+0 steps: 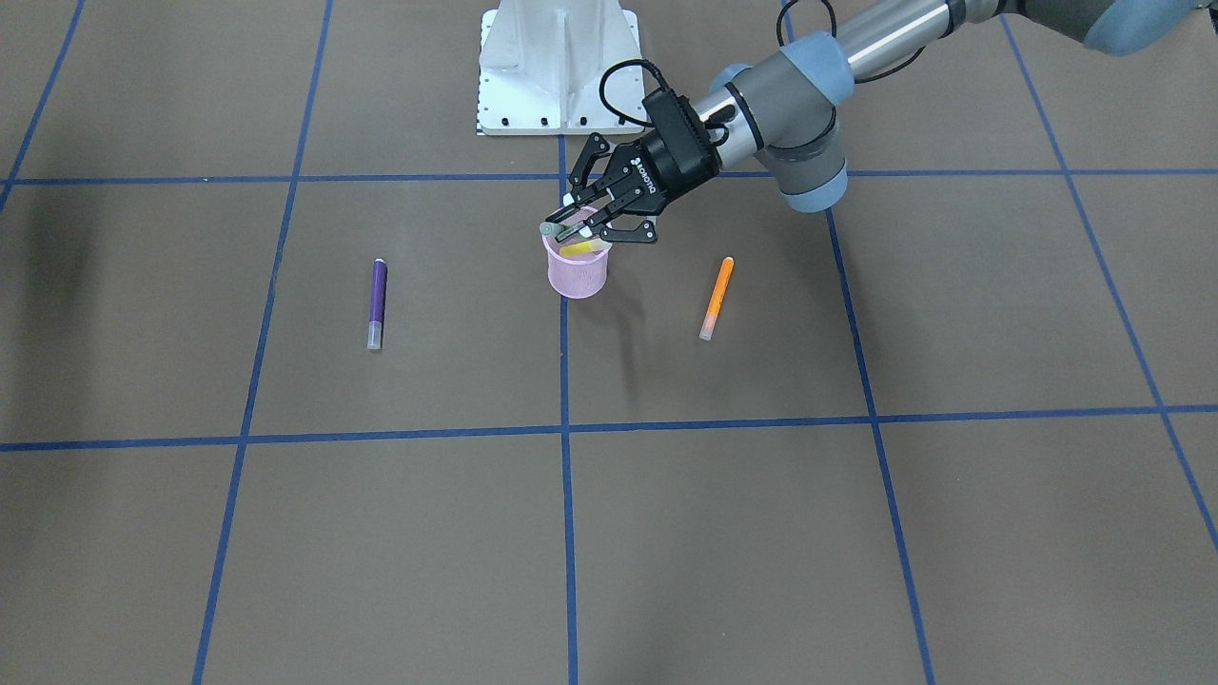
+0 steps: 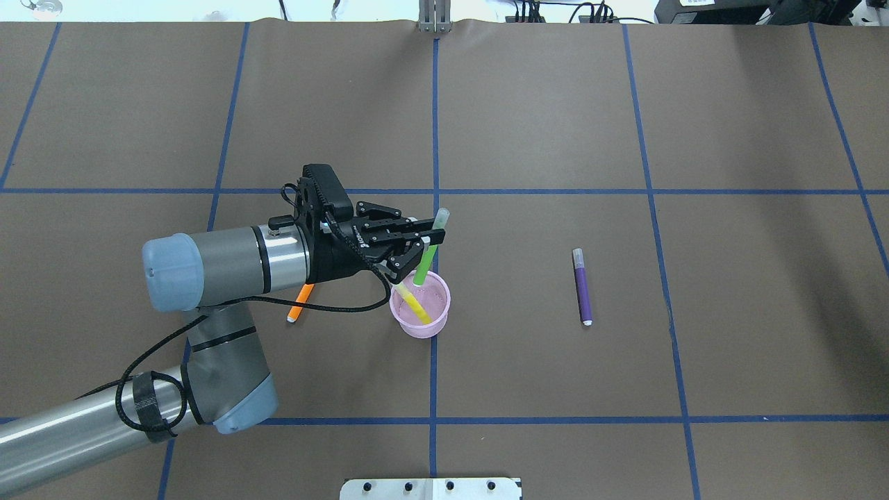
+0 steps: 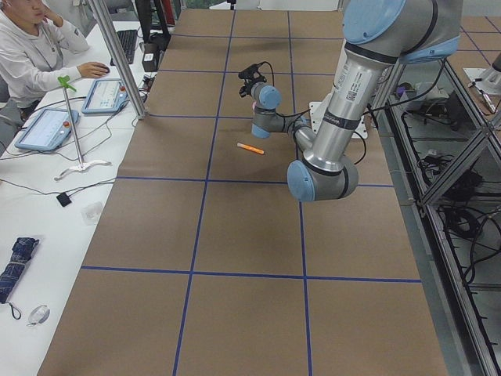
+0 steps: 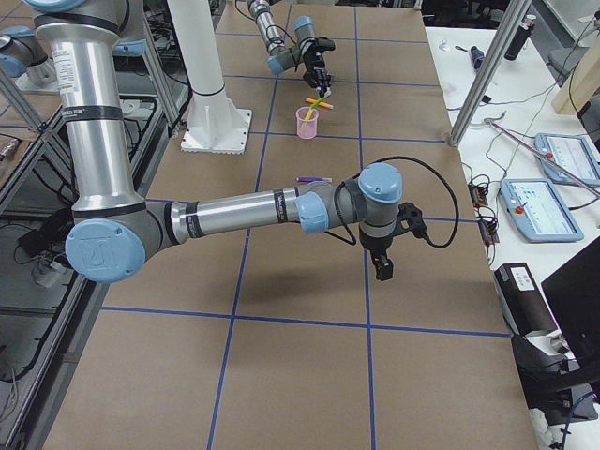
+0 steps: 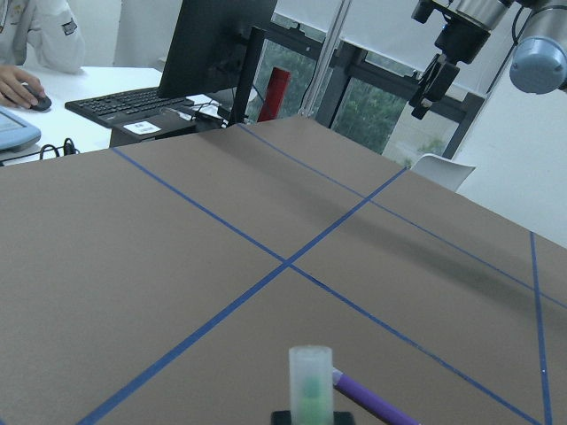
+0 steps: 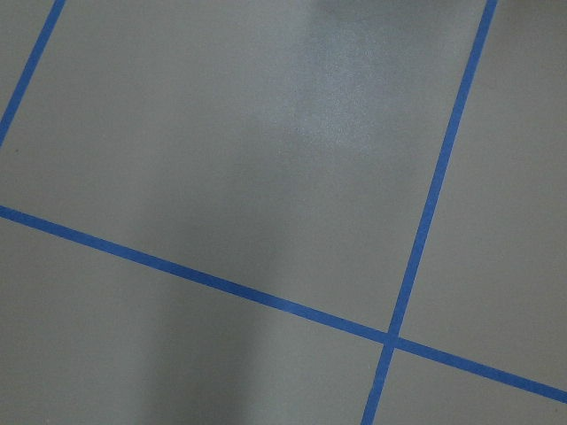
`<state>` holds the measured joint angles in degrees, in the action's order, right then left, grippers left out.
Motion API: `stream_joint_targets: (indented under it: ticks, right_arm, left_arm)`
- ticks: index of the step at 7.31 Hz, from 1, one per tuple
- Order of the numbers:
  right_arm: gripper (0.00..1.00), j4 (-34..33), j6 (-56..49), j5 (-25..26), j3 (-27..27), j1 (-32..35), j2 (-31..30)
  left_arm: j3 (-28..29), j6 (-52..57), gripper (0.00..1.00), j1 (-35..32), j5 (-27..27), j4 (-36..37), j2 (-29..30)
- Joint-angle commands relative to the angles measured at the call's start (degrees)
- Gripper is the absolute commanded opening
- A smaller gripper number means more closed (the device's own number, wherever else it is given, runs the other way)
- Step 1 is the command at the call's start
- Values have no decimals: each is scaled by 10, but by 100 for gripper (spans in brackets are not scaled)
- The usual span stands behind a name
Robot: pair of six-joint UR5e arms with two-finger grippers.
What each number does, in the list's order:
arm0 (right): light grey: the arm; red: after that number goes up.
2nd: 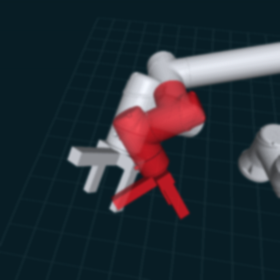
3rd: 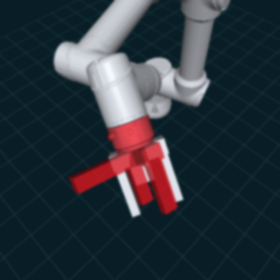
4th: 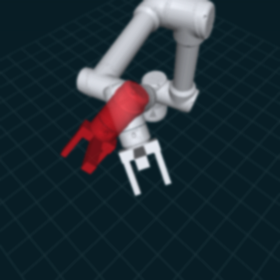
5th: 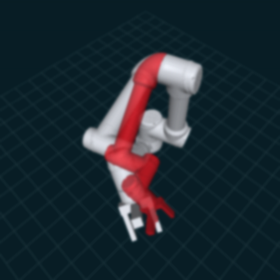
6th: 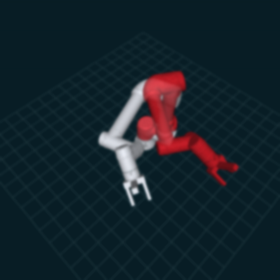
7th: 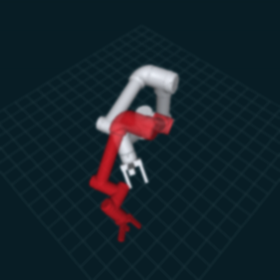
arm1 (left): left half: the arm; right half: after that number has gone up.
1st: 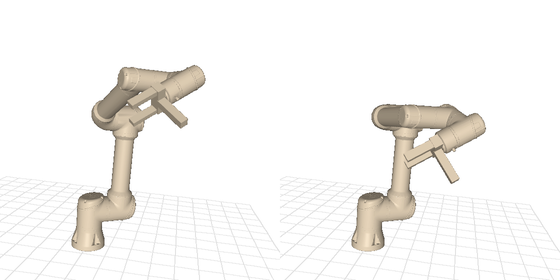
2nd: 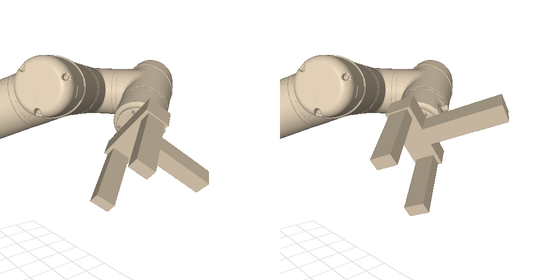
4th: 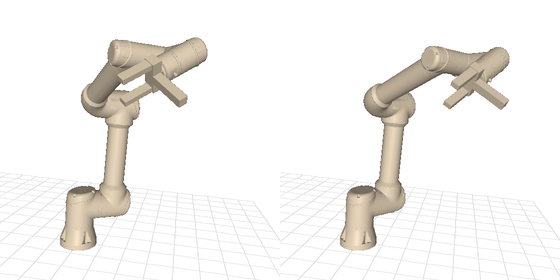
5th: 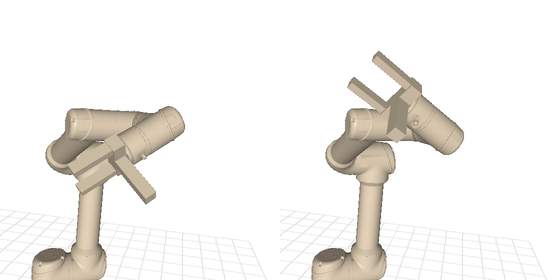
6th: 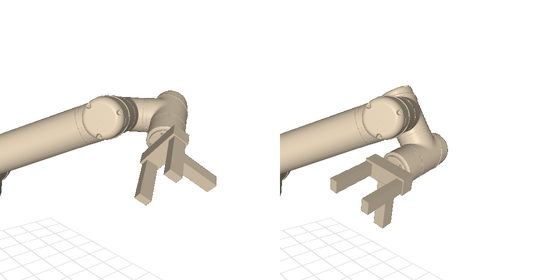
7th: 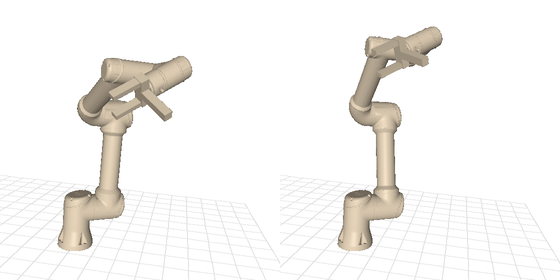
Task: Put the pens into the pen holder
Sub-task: 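Carry the green marker with the left gripper over the pink cup, then drop the green marker into the cup and raise the left gripper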
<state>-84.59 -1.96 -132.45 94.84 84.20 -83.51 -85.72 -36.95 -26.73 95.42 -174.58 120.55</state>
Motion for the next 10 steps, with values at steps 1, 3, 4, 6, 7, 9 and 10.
stream_joint_targets:
  ticks: [1,3,4,6,7,9,10]
  right_arm:
    - [100,-1,0,0,0,0,1]
    - [100,-1,0,0,-2,0,2]
    - [100,-1,1,0,-2,0,2]
    - [100,-1,2,-1,0,0,2]
    - [100,-1,2,-1,2,0,3]
    - [100,0,4,-3,17,-1,4]
    - [100,-1,13,-5,31,-2,4]
  left_arm:
    - [11,3,0,13,-6,-16,-1]
    - [12,4,10,33,-12,-18,0]
    - [12,5,73,33,-14,-17,0]
    - [6,-1,100,33,-15,-17,3]
    - [5,-2,100,33,-15,-16,1]
    - [-22,-7,100,27,-11,24,0]
    - [-76,-8,100,25,-10,118,-8]
